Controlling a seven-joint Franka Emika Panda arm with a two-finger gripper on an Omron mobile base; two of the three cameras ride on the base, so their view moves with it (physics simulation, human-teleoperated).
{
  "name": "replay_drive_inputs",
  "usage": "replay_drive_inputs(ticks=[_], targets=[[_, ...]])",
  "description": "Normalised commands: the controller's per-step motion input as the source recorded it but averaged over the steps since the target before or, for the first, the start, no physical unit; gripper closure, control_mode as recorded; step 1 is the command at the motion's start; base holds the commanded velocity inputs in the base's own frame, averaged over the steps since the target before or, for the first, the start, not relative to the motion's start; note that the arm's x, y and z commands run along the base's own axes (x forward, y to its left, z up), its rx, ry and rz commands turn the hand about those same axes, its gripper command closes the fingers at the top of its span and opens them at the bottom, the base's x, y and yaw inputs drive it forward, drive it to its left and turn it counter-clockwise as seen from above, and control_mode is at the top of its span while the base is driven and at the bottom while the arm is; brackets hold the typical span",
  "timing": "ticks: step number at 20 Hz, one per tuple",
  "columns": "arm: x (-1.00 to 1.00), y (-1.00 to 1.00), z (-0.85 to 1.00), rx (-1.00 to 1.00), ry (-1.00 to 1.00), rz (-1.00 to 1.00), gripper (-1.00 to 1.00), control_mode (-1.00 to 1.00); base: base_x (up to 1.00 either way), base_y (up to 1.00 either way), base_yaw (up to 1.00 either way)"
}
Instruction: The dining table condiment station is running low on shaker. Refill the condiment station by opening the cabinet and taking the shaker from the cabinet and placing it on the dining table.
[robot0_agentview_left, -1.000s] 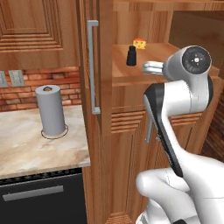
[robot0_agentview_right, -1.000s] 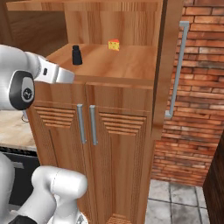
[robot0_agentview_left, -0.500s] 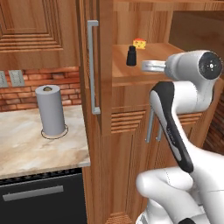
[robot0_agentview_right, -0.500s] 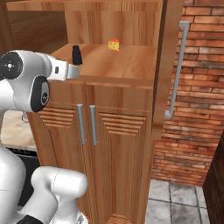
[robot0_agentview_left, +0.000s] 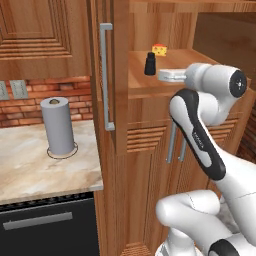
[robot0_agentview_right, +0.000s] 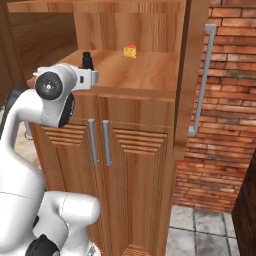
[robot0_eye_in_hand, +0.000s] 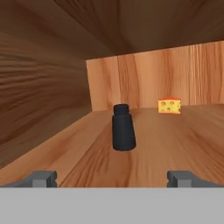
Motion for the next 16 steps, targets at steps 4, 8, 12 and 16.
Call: replay_drive_inputs(ticks=[4, 8, 12, 16], targets=[[0.26, 0.0, 0.02, -0.02, 0.0, 0.0, -1.0, -1.0, 0.0, 0.0, 0.0], [0.28, 0.0, 0.03, -0.04, 0.05, 0.0, -1.0, -1.0, 0.0, 0.0, 0.0], [0.24, 0.0, 0.32, -0.02, 0.05, -0.04, -1.0, -1.0, 0.0, 0.0, 0.0], [0.18, 0.0, 0.42, -0.02, 0.03, -0.04, -1.0, -1.0, 0.0, 0.0, 0.0]])
